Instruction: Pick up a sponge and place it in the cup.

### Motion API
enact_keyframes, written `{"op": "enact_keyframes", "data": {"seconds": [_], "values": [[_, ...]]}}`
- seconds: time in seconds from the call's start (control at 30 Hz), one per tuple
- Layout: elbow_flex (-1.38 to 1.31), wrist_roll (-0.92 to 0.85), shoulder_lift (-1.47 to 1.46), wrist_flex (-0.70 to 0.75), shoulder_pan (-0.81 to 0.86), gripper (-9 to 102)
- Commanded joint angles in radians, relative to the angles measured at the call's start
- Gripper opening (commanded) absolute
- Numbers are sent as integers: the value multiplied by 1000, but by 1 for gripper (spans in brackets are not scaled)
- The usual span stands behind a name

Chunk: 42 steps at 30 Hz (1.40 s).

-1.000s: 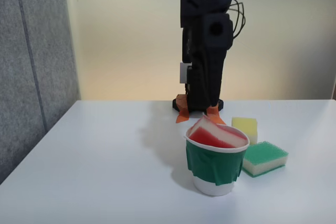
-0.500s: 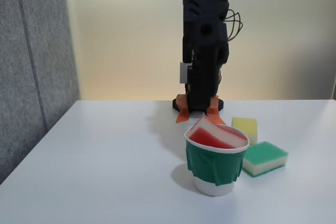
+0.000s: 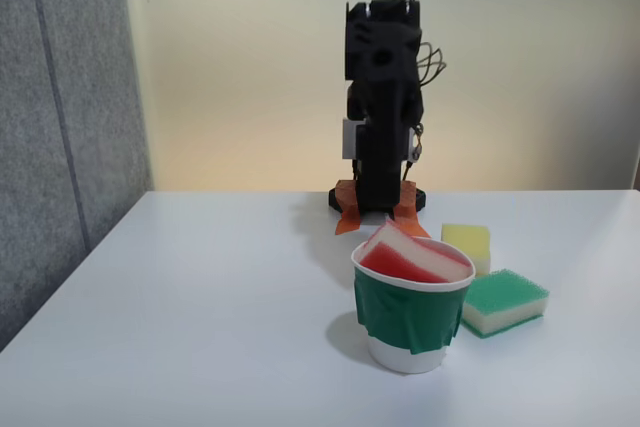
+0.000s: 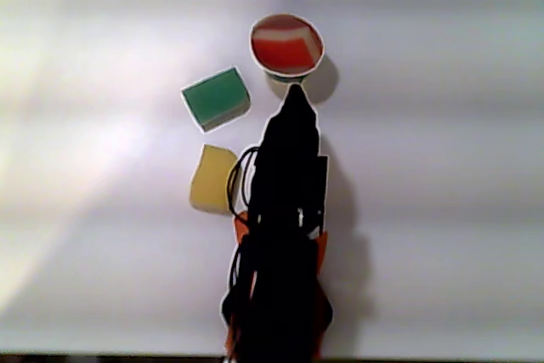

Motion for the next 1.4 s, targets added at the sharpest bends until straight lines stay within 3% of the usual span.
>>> {"op": "enact_keyframes", "data": {"seconds": [0.0,0.13,0.33,0.57,0.83,1.0,1.37], "values": [[57,-18,135,17,-5,0],[163,-20,239,8,18,0],[377,-20,239,-232,31,0],[560,-9,239,-322,31,0],[560,80,241,67,35,0],[560,-20,241,288,35,0],[560,54,241,318,55,0]]}}
